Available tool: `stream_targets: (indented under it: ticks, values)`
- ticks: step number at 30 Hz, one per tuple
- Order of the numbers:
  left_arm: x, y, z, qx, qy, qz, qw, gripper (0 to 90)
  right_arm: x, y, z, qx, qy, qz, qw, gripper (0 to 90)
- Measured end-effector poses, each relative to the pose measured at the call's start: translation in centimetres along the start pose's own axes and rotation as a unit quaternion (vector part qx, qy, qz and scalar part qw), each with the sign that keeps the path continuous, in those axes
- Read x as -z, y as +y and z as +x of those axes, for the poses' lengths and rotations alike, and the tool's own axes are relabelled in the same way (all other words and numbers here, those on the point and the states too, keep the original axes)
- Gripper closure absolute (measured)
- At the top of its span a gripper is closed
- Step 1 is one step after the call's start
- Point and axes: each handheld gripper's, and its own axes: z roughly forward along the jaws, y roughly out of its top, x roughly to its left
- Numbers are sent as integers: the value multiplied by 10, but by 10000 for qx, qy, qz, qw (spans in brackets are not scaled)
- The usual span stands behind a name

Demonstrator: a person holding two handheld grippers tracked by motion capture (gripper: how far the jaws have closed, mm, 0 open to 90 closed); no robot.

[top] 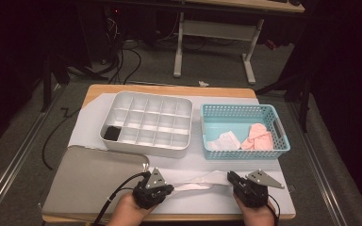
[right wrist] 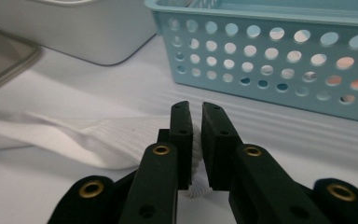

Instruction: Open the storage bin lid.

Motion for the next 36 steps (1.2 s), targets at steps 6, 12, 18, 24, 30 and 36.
stream_targets:
  ticks: [6,12,18,24,30,36]
  values:
    - [10,-2,6,162,-131,-337,9992,692,-7,9,-4,40,-34,-88,9999,744]
    - [27,-6,12,364,-102,-840,9958,578,10,2,3,257,75,-137,9995,640]
    - [37,-18,38,737,437,-964,9917,528,9,-30,9,540,71,292,9981,548]
    - [63,-33,68,1116,791,-1192,9834,512,-7,-39,9,719,-168,551,9957,708]
    - [69,-42,78,1367,860,-1269,9787,519,-5,-29,10,660,-194,602,9958,803]
    - [72,-43,78,1321,942,-1286,9783,510,-7,-2,18,720,-171,289,9968,778]
